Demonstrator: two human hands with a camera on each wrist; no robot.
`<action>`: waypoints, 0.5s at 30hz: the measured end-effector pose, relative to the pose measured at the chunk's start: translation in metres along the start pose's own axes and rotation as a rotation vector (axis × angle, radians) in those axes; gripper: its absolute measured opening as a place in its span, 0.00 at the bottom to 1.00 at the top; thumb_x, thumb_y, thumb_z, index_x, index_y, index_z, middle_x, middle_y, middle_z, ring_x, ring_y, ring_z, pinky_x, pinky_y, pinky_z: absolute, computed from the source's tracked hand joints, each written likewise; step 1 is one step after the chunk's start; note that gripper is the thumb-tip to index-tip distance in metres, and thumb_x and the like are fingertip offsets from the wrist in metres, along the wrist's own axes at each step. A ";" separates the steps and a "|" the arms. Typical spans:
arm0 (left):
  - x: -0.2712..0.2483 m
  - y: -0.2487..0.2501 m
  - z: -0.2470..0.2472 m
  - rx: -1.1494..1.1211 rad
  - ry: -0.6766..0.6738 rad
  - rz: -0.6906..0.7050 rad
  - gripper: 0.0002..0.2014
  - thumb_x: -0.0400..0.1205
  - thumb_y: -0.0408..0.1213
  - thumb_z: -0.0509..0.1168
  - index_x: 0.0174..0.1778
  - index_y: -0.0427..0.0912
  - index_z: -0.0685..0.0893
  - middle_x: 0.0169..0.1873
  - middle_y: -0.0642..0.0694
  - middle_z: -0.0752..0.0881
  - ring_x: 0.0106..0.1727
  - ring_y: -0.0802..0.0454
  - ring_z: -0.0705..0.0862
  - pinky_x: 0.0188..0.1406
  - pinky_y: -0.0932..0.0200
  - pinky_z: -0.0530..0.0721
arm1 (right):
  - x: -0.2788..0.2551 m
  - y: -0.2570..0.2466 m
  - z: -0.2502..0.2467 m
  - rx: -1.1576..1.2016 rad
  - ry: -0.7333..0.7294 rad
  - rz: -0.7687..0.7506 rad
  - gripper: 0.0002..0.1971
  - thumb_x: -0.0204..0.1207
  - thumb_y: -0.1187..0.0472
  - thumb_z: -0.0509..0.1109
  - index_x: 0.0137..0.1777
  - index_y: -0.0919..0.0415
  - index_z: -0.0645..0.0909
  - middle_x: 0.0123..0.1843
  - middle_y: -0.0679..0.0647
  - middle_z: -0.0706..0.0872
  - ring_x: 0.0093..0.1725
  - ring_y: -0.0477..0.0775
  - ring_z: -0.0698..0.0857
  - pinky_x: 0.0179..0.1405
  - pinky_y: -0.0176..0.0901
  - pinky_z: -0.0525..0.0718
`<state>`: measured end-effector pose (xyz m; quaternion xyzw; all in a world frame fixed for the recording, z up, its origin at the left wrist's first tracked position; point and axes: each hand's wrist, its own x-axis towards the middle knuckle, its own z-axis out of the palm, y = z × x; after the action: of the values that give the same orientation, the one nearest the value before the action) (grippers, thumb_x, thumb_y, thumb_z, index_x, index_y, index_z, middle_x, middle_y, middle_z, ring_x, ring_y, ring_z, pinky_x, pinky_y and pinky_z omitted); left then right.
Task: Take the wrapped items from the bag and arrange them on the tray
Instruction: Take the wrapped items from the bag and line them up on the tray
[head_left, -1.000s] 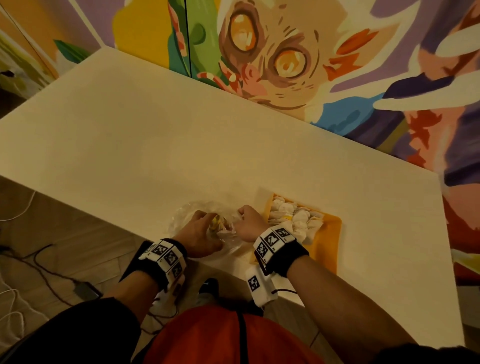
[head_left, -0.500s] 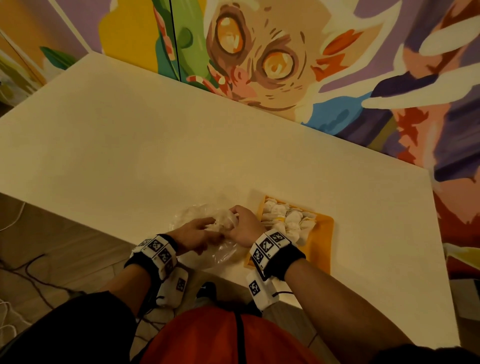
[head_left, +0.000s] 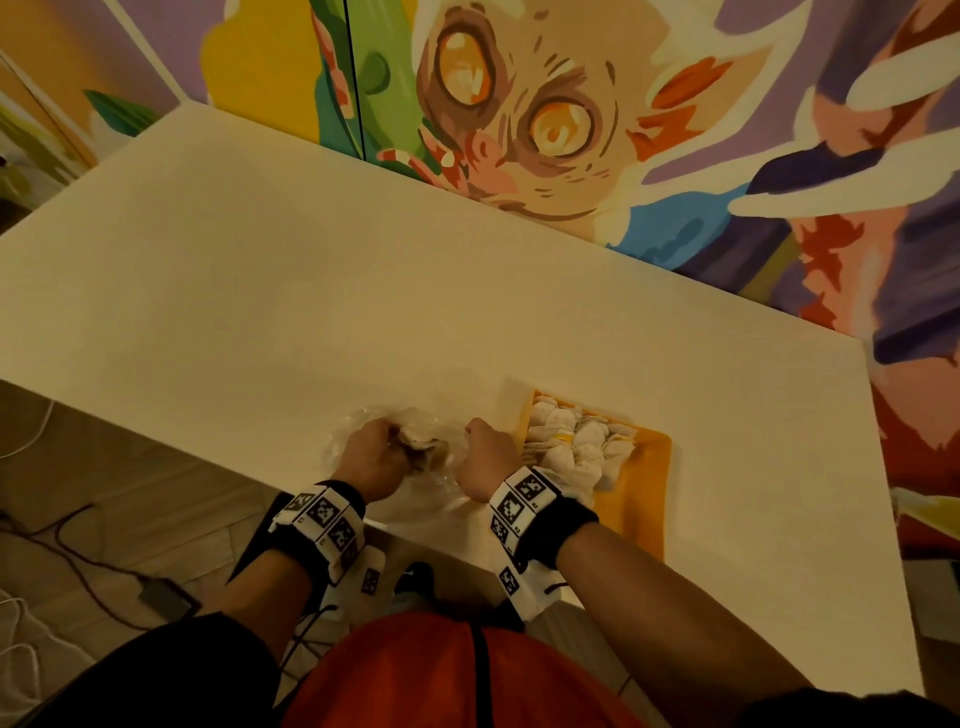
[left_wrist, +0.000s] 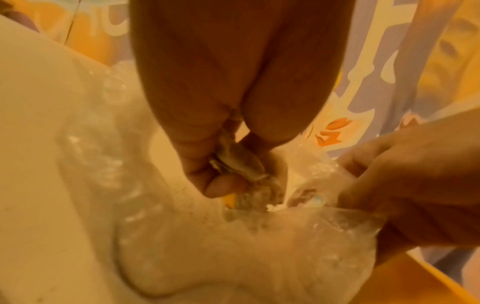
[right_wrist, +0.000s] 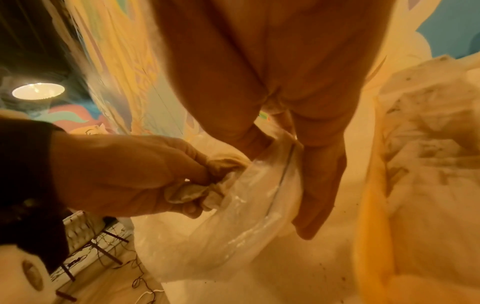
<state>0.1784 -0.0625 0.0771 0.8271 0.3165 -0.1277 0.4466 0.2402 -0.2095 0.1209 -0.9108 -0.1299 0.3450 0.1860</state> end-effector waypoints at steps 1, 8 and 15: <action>0.000 0.001 0.000 -0.001 0.012 -0.040 0.09 0.80 0.29 0.61 0.55 0.35 0.82 0.51 0.37 0.86 0.51 0.37 0.85 0.47 0.48 0.85 | 0.000 -0.001 0.000 -0.010 -0.006 0.005 0.20 0.79 0.68 0.64 0.71 0.65 0.69 0.63 0.64 0.80 0.60 0.65 0.82 0.47 0.48 0.80; -0.005 0.005 0.013 -0.045 -0.072 0.020 0.32 0.76 0.49 0.65 0.74 0.40 0.67 0.66 0.36 0.77 0.63 0.38 0.78 0.59 0.47 0.82 | 0.001 -0.003 -0.005 -0.033 -0.092 0.011 0.16 0.81 0.62 0.62 0.67 0.66 0.71 0.64 0.62 0.79 0.61 0.63 0.80 0.45 0.44 0.72; -0.010 0.002 0.024 0.218 -0.027 0.197 0.28 0.79 0.42 0.70 0.73 0.38 0.72 0.62 0.35 0.79 0.64 0.38 0.77 0.58 0.53 0.76 | -0.003 -0.001 -0.007 -0.076 -0.090 0.020 0.17 0.82 0.62 0.62 0.68 0.66 0.71 0.66 0.63 0.79 0.64 0.63 0.80 0.50 0.44 0.76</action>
<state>0.1733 -0.0871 0.0696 0.8960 0.2118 -0.1279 0.3689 0.2429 -0.2116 0.1276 -0.9019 -0.1421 0.3825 0.1416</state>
